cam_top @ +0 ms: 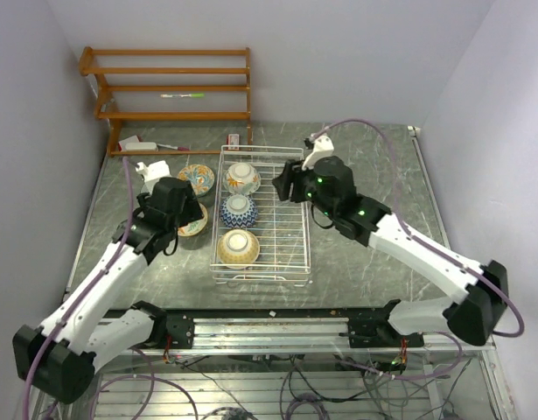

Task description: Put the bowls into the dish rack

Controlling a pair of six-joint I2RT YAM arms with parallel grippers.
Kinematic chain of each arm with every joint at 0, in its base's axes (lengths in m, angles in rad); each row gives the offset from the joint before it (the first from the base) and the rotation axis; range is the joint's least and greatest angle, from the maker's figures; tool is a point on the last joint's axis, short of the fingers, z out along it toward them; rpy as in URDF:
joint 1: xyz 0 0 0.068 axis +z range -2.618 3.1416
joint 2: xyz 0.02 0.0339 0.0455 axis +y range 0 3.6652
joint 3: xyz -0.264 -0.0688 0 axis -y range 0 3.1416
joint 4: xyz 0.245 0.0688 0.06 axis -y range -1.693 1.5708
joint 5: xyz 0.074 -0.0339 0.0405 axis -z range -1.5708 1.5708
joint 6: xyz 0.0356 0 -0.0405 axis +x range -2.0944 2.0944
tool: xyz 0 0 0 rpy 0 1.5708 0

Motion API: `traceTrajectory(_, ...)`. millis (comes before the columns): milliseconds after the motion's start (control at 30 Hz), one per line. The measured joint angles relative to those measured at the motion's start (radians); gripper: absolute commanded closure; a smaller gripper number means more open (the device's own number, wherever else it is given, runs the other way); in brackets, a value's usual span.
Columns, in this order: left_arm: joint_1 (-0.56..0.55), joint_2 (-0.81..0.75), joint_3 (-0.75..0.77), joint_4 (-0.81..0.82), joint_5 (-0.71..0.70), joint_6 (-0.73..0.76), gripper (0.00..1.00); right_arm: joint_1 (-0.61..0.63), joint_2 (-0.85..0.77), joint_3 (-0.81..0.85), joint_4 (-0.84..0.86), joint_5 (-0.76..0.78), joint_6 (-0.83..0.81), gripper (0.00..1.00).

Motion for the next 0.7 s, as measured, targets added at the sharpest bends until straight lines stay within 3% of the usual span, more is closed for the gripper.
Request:
traceTrajectory(233,0.002,0.151,-0.014,0.104,0.000,-0.135,0.22,-0.062,-0.158,-0.093,-0.096,-0.082,-0.020,0.47)
traceTrajectory(700,0.011,0.425,-0.026,0.295,-0.008,-0.319,0.27,-0.151,-0.191,-0.151,-0.164,-0.188,-0.063,0.47)
